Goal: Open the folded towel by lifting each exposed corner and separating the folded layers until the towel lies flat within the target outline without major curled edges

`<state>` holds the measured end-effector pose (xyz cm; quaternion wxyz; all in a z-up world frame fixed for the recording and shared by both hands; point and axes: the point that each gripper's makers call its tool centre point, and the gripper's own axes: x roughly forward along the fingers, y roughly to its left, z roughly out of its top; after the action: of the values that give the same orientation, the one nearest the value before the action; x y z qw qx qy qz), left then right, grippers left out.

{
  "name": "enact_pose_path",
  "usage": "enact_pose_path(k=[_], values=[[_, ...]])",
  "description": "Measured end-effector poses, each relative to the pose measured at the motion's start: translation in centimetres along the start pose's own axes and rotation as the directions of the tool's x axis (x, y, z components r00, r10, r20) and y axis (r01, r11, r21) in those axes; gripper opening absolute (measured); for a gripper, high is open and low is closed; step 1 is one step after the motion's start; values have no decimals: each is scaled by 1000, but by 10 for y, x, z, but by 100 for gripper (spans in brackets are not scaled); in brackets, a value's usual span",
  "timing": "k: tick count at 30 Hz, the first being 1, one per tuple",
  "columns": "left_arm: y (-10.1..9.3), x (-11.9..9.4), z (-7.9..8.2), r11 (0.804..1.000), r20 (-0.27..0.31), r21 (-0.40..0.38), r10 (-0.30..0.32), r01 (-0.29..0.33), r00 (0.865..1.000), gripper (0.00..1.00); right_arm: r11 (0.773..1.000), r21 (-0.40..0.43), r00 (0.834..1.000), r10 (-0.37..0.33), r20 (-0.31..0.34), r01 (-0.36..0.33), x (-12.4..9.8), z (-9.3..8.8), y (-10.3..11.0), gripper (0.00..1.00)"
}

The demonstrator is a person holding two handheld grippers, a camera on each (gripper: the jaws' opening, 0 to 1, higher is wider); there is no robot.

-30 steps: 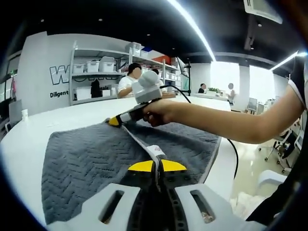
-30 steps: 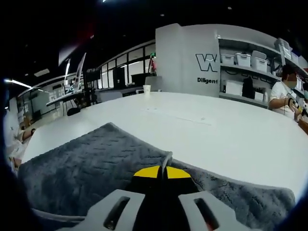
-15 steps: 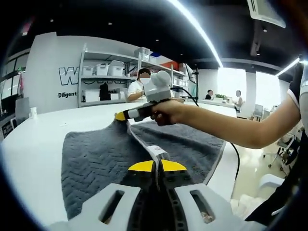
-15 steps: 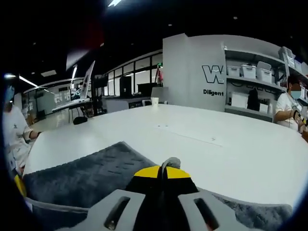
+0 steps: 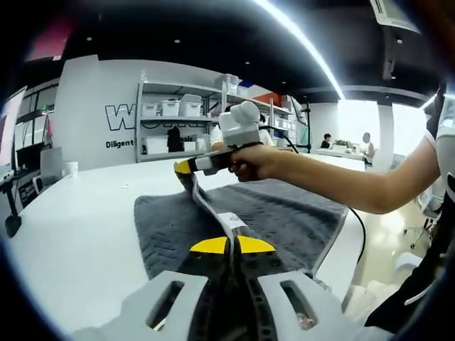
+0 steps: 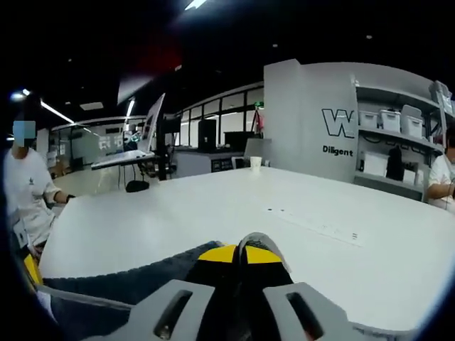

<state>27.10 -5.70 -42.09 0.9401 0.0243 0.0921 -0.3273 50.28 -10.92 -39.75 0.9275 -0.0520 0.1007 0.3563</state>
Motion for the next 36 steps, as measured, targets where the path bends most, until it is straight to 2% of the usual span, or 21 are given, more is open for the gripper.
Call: enact_pose_path(k=[6,12,18,24,30,33,36], values=[[24,-18,-2,998,7,-10,64,-64,998,1,997,-30,998,65,14,-64,29,16,33,0],[47,-34,-5,993,2,-15,120,-120,993,1,994,-47,995,98,16,-97,46,22,55,0],[71,-53,-9,983,-1,-12,185,-185,983,1,987,-74,989,143,22,-141,68,34,83,0],[91,-70,-10,972,4,15,233,-233,973,1,983,-82,984,171,51,-166,85,44,99,0],[118,-90,-12,954,-13,16,300,-300,954,1,975,-78,975,213,63,-208,108,51,125,0],[124,-96,-12,949,-16,12,316,-316,948,1,971,-84,970,232,70,-226,116,57,137,0],[136,-107,-14,937,-23,11,350,-350,936,1,966,-86,965,250,82,-243,124,65,149,0]])
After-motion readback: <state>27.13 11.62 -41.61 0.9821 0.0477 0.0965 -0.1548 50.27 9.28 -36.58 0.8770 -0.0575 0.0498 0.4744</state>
